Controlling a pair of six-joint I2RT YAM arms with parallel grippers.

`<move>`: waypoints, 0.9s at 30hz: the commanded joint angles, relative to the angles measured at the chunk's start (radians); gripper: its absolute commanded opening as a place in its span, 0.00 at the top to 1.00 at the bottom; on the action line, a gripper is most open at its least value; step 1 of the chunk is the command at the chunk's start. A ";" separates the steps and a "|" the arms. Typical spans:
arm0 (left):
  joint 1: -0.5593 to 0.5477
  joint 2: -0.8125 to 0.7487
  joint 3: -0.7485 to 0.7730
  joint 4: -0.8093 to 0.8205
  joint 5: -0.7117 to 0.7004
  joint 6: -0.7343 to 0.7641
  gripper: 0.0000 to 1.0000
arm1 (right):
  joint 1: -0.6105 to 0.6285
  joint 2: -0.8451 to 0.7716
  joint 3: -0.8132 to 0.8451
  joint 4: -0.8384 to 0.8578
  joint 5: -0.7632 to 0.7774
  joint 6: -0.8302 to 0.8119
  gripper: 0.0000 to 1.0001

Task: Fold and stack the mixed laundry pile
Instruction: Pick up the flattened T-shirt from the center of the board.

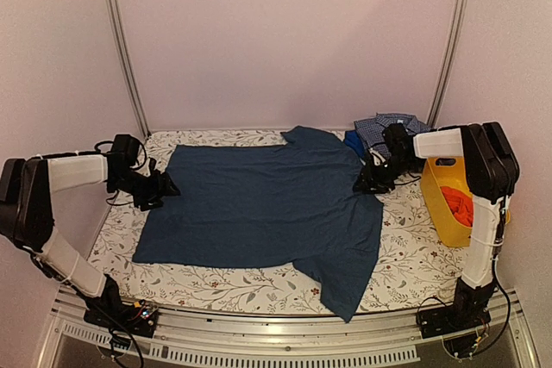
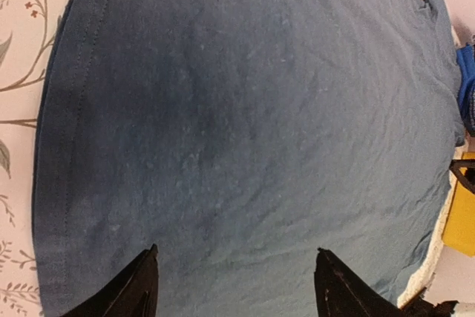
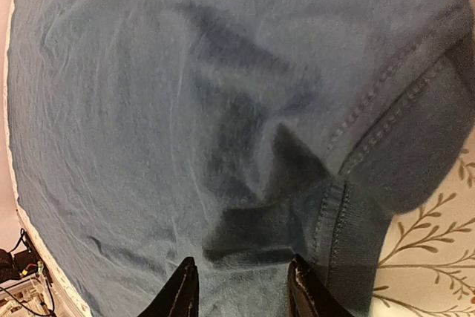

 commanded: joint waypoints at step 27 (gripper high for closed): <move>-0.012 -0.409 -0.164 -0.418 -0.100 -0.315 0.24 | 0.594 -0.815 -0.749 -0.179 0.048 0.608 0.48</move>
